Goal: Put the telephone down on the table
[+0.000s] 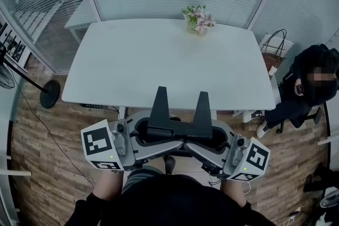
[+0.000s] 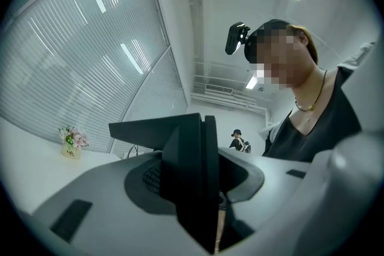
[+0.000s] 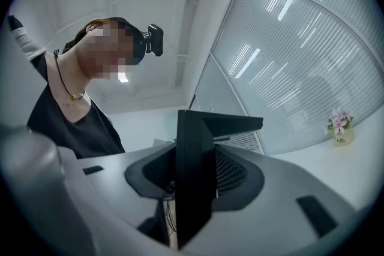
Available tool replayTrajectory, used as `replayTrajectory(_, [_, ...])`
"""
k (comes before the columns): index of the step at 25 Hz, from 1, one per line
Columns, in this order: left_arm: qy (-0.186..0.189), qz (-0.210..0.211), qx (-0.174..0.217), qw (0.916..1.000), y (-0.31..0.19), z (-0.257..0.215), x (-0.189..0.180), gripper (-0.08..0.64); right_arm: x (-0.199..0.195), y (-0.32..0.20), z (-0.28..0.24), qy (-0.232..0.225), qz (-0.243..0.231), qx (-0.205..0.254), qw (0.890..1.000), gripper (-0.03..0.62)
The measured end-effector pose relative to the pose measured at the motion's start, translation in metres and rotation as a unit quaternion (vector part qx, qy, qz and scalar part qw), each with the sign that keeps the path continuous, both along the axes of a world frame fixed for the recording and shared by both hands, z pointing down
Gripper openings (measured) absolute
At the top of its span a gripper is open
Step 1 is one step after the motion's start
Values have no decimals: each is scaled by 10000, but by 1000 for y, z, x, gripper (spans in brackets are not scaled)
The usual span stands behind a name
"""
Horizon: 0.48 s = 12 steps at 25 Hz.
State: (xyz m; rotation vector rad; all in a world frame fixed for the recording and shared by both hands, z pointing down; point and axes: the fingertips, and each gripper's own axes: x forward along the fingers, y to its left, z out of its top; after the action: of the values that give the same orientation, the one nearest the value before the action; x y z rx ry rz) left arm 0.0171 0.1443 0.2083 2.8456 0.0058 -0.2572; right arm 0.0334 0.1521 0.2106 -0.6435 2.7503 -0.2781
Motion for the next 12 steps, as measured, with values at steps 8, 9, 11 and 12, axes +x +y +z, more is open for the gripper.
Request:
replayTrajectory(8, [36,-93,-21,9999,-13,4,-11,189,-11,-14,3,44,-91,-27,9999,173])
replayTrajectory(9, [38,-90,-24,9999,-17,5,-11,189,-11,-17,4,54,-92,-34,9999,173])
replayTrajectory(11, [46,-77,-33,10000,-24,6,-10,189,-9,-24,6,87,-80,-45,9999,173])
replayTrajectory(12, [54,-71,-33,10000,-27,7,-9,189,-9,-27,7,99,-70,-44,9999,173])
